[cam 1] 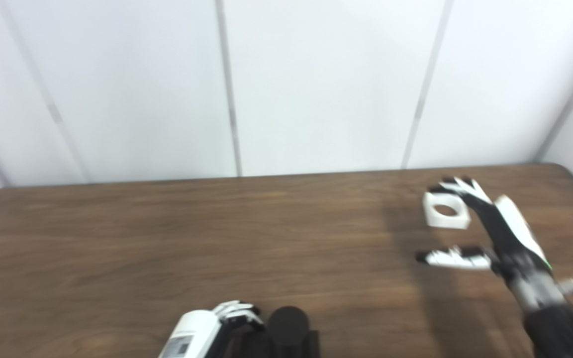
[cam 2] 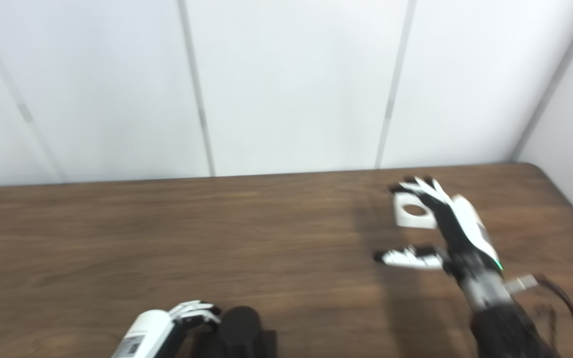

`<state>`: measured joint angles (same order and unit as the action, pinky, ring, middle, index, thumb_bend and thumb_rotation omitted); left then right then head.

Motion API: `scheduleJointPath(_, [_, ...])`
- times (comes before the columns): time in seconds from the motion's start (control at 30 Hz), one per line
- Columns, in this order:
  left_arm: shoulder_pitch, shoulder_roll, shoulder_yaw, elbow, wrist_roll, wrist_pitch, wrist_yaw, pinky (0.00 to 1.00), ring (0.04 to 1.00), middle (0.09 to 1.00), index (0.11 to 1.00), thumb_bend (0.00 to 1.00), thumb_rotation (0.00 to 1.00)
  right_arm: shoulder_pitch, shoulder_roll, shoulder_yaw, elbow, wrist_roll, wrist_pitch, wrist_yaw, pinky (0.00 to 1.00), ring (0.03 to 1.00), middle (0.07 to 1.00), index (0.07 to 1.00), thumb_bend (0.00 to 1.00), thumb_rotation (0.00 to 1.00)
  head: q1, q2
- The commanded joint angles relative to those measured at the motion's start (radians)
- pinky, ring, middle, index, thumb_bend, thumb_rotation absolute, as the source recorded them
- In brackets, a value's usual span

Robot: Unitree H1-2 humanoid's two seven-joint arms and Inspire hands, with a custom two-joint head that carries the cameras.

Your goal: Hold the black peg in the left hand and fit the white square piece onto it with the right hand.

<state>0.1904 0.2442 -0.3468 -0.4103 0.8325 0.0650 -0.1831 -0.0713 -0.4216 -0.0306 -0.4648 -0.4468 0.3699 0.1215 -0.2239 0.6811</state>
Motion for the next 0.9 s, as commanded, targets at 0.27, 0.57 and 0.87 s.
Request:
scheduleJointPath(0.27, [0.008,0.033,0.019,0.022,-0.030,0.002,-0.042,0.74,0.823,0.769,0.487,0.51,0.04,-0.213,-0.123,0.027,0.140,-0.070,0.036,0.103,0.94,1.000,0.964,0.772,0.95,0.20,-0.048,0.011])
scheduleJointPath(0.57, [0.007,0.044,0.034,0.026,-0.042,-0.013,-0.053,0.73,0.820,0.768,0.488,0.51,0.04,-0.353,-0.166,0.131,0.317,-0.172,0.056,0.162,0.97,1.000,0.983,0.786,0.96,0.19,-0.097,0.019])
scheduleJointPath(0.87, [-0.002,0.051,0.042,0.009,-0.057,-0.011,-0.073,0.73,0.820,0.765,0.487,0.51,0.04,-0.456,-0.226,0.241,0.486,-0.270,0.063,0.240,1.00,1.000,0.997,0.811,0.96,0.23,-0.105,0.056])
